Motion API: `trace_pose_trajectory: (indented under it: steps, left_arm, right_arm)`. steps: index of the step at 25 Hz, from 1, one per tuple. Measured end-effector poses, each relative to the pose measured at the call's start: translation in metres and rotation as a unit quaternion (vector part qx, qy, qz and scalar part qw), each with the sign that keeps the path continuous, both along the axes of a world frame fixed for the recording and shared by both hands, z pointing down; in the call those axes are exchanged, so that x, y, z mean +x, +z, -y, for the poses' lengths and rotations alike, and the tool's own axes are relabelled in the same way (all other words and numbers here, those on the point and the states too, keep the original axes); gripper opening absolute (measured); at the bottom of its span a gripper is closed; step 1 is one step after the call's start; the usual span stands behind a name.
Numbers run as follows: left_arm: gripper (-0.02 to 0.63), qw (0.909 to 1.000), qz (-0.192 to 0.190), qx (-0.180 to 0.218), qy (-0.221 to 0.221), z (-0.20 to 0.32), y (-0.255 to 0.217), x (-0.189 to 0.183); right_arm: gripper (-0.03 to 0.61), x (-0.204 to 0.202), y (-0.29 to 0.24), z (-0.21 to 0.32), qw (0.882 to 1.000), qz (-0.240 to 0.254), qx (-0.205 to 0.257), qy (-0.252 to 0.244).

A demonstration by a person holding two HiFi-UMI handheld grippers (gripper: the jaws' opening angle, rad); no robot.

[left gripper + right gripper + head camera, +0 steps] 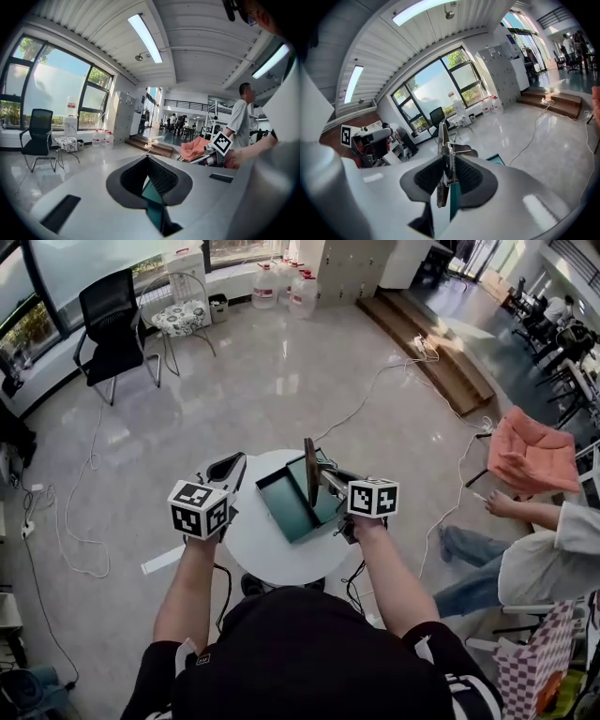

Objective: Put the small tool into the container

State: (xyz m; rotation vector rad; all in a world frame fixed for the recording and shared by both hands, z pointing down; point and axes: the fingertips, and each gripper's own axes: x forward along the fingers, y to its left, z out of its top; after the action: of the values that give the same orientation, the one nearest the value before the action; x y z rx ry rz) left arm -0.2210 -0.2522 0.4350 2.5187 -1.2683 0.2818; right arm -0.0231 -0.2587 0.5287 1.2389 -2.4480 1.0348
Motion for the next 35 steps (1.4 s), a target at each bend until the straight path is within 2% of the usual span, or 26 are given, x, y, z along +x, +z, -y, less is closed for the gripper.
trace_pose_trajectory:
  steps: [5,9,18,21,24,29,35]
  left_arm:
    - [0.003,0.9997,0.010,0.021,-0.008,0.004,-0.026,0.011]
    - [0.003,0.9991,0.006,0.036,-0.021,0.003,-0.045,0.014]
    - [0.003,0.9926,0.005,0.109,-0.053,-0.009,-0.110,-0.002]
    - [0.003,0.9903,0.010,0.120,-0.069,-0.009,-0.118,-0.013]
    - [0.003,0.9901,0.011,0.120,-0.073,-0.002,-0.121,-0.023]
    - [0.003,0.9896,0.010,0.118,-0.081,0.004,-0.121,-0.036]
    - [0.003,0.9911,0.010,0.107,-0.078,0.004,-0.109,-0.024]
  right_arm:
    - [0.094,0.014,-0.055,0.011,0.997,0.040,0.063,-0.006]
    - [0.094,0.023,-0.106,0.010,0.990,0.073,0.117,-0.013]
    - [0.094,0.056,-0.206,-0.009,0.960,0.127,0.249,-0.012]
    - [0.093,0.065,-0.229,-0.016,0.949,0.161,0.269,-0.006]
    - [0.093,0.064,-0.244,-0.019,0.944,0.153,0.291,-0.004]
    - [0.094,0.060,-0.247,-0.019,0.943,0.147,0.299,0.006]
    - [0.092,0.067,-0.242,-0.022,0.943,0.133,0.304,0.010]
